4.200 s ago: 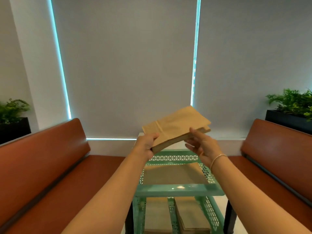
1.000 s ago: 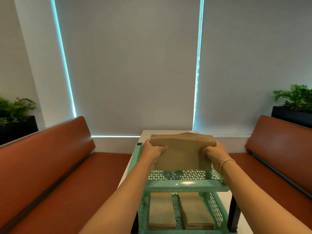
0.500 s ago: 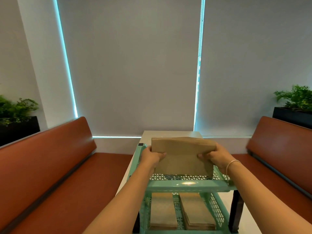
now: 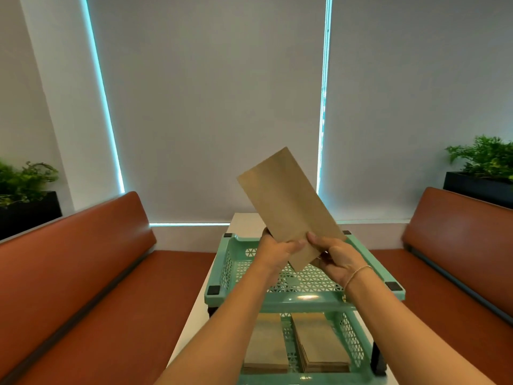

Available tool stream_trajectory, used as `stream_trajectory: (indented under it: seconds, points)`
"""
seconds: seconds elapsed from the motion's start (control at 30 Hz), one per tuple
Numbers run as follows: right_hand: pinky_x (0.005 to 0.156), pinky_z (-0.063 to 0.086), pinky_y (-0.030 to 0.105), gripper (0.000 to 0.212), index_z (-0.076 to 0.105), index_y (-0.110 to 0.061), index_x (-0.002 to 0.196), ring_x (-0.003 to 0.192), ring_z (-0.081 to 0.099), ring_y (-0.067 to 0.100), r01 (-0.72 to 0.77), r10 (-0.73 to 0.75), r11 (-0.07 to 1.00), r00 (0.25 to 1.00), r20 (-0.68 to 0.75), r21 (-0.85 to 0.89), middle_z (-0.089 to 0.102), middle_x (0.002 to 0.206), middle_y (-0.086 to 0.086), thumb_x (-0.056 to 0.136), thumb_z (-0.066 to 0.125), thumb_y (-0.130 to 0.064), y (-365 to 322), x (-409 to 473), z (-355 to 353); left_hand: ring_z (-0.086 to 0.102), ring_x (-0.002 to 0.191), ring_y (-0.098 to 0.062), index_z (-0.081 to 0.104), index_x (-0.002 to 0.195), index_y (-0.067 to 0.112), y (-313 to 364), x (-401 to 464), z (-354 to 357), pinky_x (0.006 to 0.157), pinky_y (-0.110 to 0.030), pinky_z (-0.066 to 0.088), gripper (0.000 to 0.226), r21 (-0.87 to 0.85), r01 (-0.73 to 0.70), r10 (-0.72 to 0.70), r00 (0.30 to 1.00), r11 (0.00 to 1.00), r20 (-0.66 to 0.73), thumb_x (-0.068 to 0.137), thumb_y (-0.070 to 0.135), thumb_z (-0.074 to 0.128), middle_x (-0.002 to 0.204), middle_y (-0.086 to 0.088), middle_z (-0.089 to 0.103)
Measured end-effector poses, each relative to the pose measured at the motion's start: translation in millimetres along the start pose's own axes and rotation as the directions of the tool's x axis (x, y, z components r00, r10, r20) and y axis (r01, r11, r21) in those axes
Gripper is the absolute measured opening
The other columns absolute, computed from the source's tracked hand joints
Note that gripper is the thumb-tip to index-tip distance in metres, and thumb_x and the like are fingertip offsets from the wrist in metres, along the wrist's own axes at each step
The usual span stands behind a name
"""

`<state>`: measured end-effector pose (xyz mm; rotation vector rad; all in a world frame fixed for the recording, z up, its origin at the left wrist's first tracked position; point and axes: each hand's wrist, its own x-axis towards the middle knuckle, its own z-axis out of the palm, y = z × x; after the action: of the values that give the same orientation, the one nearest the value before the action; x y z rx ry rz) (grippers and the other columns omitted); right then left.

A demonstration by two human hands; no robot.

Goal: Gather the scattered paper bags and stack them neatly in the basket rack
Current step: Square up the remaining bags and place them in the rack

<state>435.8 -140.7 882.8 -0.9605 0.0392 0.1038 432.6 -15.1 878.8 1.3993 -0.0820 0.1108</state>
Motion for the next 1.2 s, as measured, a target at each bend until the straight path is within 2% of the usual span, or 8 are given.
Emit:
stream_trajectory:
  seconds: [0.2,0.3,0.43,0.7,0.8,0.97,1.1,1.2]
  points:
    - [0.07,0.055,0.034,0.061,0.049,-0.004,0.119,0.093,0.062,0.03,0.074,-0.074,0.786,0.997,0.026,-0.613,0.063,0.104,0.013,0.066,0.072,0.014,-9.6,2.6,-20.6,0.058,0.108,-0.023,0.048,0.122,0.008,2.7,6.3,-27.3,0.087,-0.029,0.05,0.051,0.284,-0.011,-0.029,0.99,0.959,0.136,0.078,-0.005,0.07,0.113,-0.006,0.062]
    - [0.08,0.055,0.042,0.061,0.045,-0.009,0.121,0.102,0.058,0.031,0.117,-0.147,0.685,0.989,0.021,-0.719,0.059,0.109,0.012,0.07,0.066,0.017,-1.8,9.3,-12.7,0.054,0.116,-0.023,0.038,0.132,0.014,-6.6,18.6,-28.6,0.103,-0.039,0.044,0.068,0.424,-0.016,-0.027,0.995,0.906,0.096,0.076,-0.002,0.072,0.124,-0.006,0.058]
    - [0.087,0.05,0.037,0.055,0.042,-0.011,0.124,0.102,0.053,0.024,0.131,-0.269,0.51,0.963,-0.013,-0.85,0.057,0.111,0.009,0.076,0.058,0.011,16.3,22.5,-12.4,0.053,0.118,-0.025,0.037,0.133,0.011,-25.8,24.3,-27.6,0.104,-0.043,0.043,0.068,0.469,0.017,-0.033,0.999,0.883,0.027,0.076,-0.001,0.072,0.127,-0.008,0.056]
    - [0.098,0.043,0.036,0.039,0.046,-0.006,0.126,0.114,0.051,0.028,-0.06,-0.108,0.215,0.991,-0.084,-0.975,0.055,0.124,0.013,0.087,0.05,-0.003,17.3,31.5,-15.5,0.054,0.116,-0.026,0.046,0.13,0.007,-33.9,27.2,-32.2,0.103,-0.039,0.044,0.057,0.632,0.173,-0.245,0.969,0.756,0.028,0.078,0.003,0.07,0.125,-0.009,0.058]
    - [0.096,0.046,0.036,0.036,0.054,-0.004,0.117,0.108,0.054,0.027,-0.029,-0.093,0.308,0.994,-0.06,-0.951,0.059,0.117,0.011,0.082,0.06,0.002,11.8,27.2,-17.8,0.055,0.115,-0.024,0.05,0.128,0.01,-30.2,25.3,-35.0,0.103,-0.036,0.044,0.053,0.651,0.13,-0.22,0.974,0.748,0.059,0.08,0.006,0.07,0.124,-0.007,0.059]
    - [0.073,0.054,0.034,0.033,0.059,-0.008,0.097,0.09,0.062,0.024,0.198,-0.203,0.779,0.977,0.059,-0.596,0.065,0.101,0.009,0.074,0.067,0.012,-32.7,6.2,-14.4,0.059,0.109,-0.022,0.051,0.124,0.017,-2.9,19.6,-44.8,0.092,-0.034,0.051,0.049,0.635,0.061,-0.194,0.971,0.77,0.141,0.08,0.005,0.07,0.12,-0.002,0.061]
    - [0.073,0.056,0.037,0.038,0.055,-0.014,0.089,0.079,0.063,0.025,0.303,-0.336,0.82,0.942,0.02,-0.485,0.064,0.092,0.009,0.069,0.069,0.014,-65.4,-0.4,-21.6,0.063,0.098,-0.026,0.058,0.101,0.015,30.5,18.6,-60.3,0.083,-0.035,0.055,0.038,0.519,0.09,-0.161,0.983,0.85,0.092,0.07,0.004,0.078,0.106,-0.007,0.065]
    - [0.073,0.057,0.036,0.037,0.056,-0.01,0.099,0.078,0.064,0.028,0.259,-0.302,0.781,0.953,0.02,-0.568,0.065,0.089,0.012,0.072,0.068,0.012,-65.7,-4.5,-29.1,0.063,0.089,-0.024,0.056,0.113,0.01,34.0,22.3,-68.8,0.075,-0.038,0.054,0.051,0.262,0.164,-0.17,0.985,0.951,0.003,0.067,0.007,0.08,0.105,-0.009,0.066]
